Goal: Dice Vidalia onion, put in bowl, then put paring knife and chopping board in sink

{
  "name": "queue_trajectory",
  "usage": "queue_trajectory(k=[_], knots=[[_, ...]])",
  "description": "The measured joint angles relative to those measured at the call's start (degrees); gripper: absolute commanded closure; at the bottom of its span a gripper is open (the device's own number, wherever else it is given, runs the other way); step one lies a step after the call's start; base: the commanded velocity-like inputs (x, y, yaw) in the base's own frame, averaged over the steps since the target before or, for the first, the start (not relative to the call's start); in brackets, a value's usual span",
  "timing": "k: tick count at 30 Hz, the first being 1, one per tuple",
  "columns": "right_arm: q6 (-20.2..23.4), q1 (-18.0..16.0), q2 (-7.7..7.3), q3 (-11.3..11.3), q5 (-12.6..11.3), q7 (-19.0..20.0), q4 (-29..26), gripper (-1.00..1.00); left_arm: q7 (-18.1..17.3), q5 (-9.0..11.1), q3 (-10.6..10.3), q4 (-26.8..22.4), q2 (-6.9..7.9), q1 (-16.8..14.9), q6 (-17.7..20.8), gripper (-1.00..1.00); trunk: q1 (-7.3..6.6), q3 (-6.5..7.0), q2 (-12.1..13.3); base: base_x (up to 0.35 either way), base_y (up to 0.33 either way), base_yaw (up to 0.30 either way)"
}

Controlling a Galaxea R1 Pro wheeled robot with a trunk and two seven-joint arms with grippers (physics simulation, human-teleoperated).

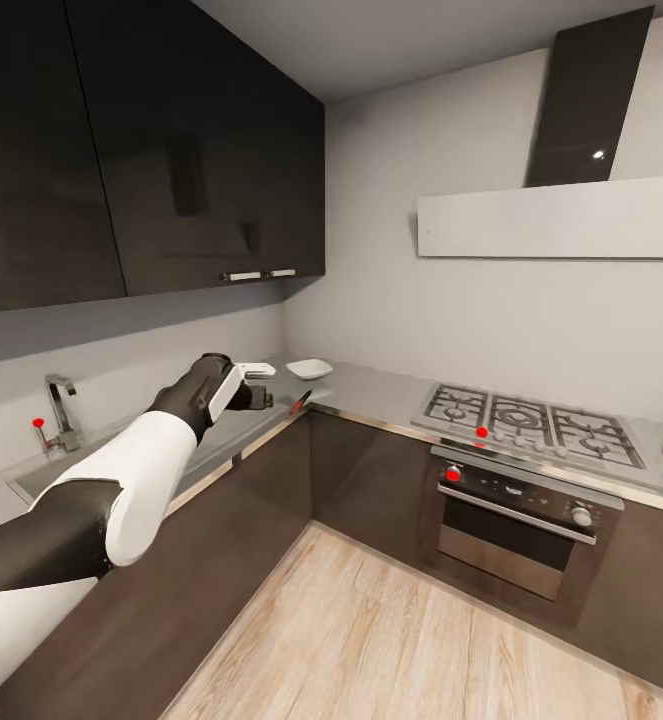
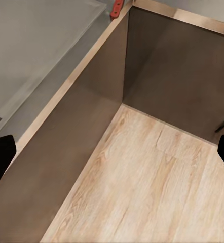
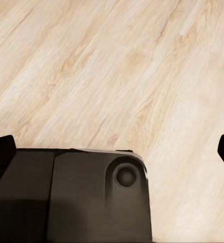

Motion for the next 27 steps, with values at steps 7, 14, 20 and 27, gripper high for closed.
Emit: queue_trajectory(k=[7, 14, 20, 27], knots=[[6.5, 0.1, -3.62, -1.4, -2.4, -2.7, -8.5, -1.00, -0.2, 0.0, -0.1, -0.2, -0.03, 0.0, 0.0, -1.00, 0.00, 0.00, 0.0, 0.000, 0.000, 0.000], [30.8, 0.0, -4.05, -1.6, -7.2, -1.0, -32.1, -1.00, -0.5, 0.2, -0.1, -0.3, -0.37, 0.0, 0.2, -1.00, 0.00, 0.01, 0.0, 0.000, 0.000, 0.000], [34.2, 0.0, -4.98, -2.0, -11.8, 8.2, -42.3, -1.00, -0.5, 0.2, -0.1, -0.3, -0.50, 0.0, 0.2, -1.00, 0.00, 0.00, 0.0, 0.014, 0.000, 0.000], [19.2, 0.3, -5.19, -2.0, -12.1, 9.4, -43.2, -1.00, -0.5, 0.2, -0.1, -0.3, -0.49, 0.0, 0.2, -1.00, -0.03, 0.00, 0.0, 0.191, 0.000, 0.000]])
